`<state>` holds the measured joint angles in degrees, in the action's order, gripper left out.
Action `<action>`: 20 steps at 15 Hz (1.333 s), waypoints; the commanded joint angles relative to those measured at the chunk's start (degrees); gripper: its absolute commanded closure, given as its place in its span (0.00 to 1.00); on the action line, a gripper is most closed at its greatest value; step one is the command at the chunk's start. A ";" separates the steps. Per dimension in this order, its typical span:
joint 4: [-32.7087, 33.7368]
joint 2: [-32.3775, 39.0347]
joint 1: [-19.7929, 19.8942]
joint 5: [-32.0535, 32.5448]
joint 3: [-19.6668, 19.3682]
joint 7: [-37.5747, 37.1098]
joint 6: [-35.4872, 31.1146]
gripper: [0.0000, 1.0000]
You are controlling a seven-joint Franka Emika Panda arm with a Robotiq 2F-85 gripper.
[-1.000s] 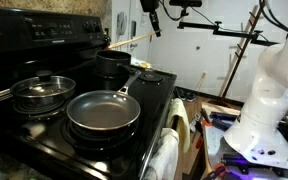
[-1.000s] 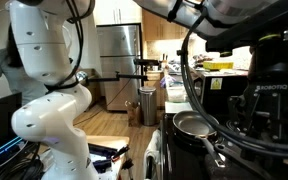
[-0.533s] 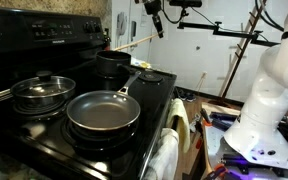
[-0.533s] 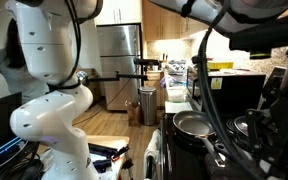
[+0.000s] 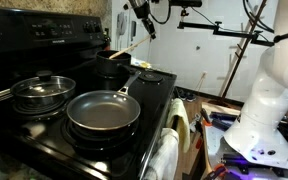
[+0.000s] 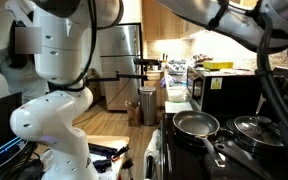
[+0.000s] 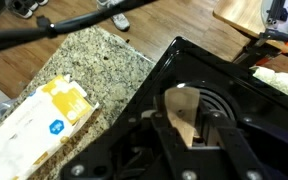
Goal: Remove the wooden spatula from the pan and put it in the pot
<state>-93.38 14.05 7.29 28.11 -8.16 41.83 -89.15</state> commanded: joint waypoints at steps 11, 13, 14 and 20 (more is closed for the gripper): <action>-0.10 4.83 4.12 -7.89 1.26 3.64 -11.03 0.93; -0.46 4.79 4.64 -9.40 1.27 3.85 -12.44 0.93; -0.70 4.81 4.72 -9.75 1.24 3.67 -13.15 0.93; 1.39 5.71 3.39 -5.50 0.88 4.37 -10.30 0.93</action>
<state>-93.23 19.60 10.96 20.25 -7.57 45.02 -100.81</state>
